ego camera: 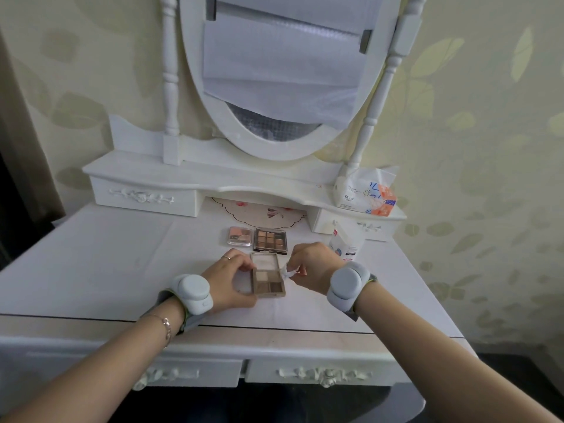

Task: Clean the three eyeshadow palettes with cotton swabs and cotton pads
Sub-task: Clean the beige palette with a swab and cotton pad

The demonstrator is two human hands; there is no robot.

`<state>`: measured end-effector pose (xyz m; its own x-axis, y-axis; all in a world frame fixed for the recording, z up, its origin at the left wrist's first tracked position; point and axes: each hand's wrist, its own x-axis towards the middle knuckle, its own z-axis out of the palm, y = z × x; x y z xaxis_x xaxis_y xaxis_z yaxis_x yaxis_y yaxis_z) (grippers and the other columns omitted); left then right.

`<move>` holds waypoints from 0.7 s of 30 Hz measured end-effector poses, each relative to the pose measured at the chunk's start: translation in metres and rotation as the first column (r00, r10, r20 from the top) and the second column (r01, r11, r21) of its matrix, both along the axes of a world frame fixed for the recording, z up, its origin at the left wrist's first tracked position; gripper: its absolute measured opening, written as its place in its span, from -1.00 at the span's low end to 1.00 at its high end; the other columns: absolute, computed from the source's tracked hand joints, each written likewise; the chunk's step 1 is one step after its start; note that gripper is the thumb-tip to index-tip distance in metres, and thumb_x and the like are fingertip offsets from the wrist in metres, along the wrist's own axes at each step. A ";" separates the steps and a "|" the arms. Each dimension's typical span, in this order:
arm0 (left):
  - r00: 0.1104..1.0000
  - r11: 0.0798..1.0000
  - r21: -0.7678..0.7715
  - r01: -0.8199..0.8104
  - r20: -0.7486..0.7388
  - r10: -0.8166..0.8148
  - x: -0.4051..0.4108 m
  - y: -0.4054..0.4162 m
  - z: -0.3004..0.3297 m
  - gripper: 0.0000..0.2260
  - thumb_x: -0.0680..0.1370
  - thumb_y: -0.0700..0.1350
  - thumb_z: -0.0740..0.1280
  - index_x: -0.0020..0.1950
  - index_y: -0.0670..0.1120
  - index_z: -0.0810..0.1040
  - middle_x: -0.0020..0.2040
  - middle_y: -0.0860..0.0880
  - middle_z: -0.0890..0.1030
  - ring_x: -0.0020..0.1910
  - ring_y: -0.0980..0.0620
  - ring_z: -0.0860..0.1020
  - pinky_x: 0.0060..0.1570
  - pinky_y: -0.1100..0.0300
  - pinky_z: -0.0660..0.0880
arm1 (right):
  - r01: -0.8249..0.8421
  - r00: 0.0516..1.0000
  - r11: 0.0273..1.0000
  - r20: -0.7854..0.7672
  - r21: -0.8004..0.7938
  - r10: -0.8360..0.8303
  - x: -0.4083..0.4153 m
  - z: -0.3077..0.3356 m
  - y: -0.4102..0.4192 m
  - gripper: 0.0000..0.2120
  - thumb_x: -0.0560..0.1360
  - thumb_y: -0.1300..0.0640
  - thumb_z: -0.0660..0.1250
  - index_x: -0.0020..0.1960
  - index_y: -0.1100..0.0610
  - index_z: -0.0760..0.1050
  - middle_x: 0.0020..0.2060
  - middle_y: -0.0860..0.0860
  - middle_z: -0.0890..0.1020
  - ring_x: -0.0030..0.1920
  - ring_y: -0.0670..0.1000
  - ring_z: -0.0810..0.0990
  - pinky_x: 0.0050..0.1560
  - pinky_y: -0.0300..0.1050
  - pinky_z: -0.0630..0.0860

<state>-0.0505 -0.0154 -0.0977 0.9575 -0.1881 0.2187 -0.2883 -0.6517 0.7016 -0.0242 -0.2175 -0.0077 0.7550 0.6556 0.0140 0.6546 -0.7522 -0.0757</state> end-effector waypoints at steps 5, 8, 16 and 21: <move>1.000 1.000 -0.012 0.001 0.010 -0.001 -0.001 0.000 0.001 -0.45 0.08 0.24 0.31 0.01 0.08 0.40 0.02 0.15 0.39 -0.02 0.31 0.41 -0.02 0.62 0.23 | -0.102 0.993 0.993 -0.046 0.066 0.105 -0.010 0.002 0.008 -0.82 0.41 0.31 0.31 -0.05 0.23 0.66 -0.07 0.16 0.63 -0.07 0.14 0.58 -0.10 -0.13 0.45; 1.000 1.000 -0.016 0.008 0.016 -0.008 -0.001 0.001 0.000 -0.43 0.07 0.22 0.32 0.02 0.06 0.41 0.04 0.09 0.41 -0.01 0.27 0.42 -0.02 0.63 0.23 | -0.137 0.989 0.988 -0.051 0.067 0.141 -0.014 -0.002 0.010 -0.84 0.40 0.30 0.34 -0.07 0.25 0.66 -0.11 0.18 0.63 -0.10 0.17 0.58 -0.12 -0.16 0.43; 1.000 1.000 -0.013 0.013 0.015 -0.013 0.000 0.001 0.000 -0.41 0.07 0.24 0.33 0.03 0.04 0.43 0.05 0.09 0.41 0.00 0.30 0.42 0.02 0.61 0.25 | -0.134 0.990 0.990 -0.043 0.049 0.136 -0.014 -0.005 0.001 -0.81 0.38 0.31 0.33 -0.07 0.22 0.66 -0.09 0.14 0.64 -0.10 0.18 0.59 -0.09 -0.04 0.53; 1.000 1.000 -0.021 0.005 0.019 -0.005 0.000 0.000 0.000 -0.40 0.07 0.25 0.33 0.04 0.03 0.45 0.01 0.17 0.40 0.00 0.36 0.41 0.01 0.61 0.25 | -0.089 0.995 0.995 -0.052 -0.044 0.087 -0.009 -0.004 -0.010 -0.79 0.43 0.28 0.29 0.00 0.20 0.65 0.01 0.09 0.61 -0.03 0.13 0.57 -0.06 -0.10 0.50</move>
<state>-0.0507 -0.0151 -0.0973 0.9522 -0.1883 0.2405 -0.3049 -0.6355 0.7093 -0.0328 -0.2280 -0.0119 0.6932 0.7187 -0.0542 0.7147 -0.6951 -0.0770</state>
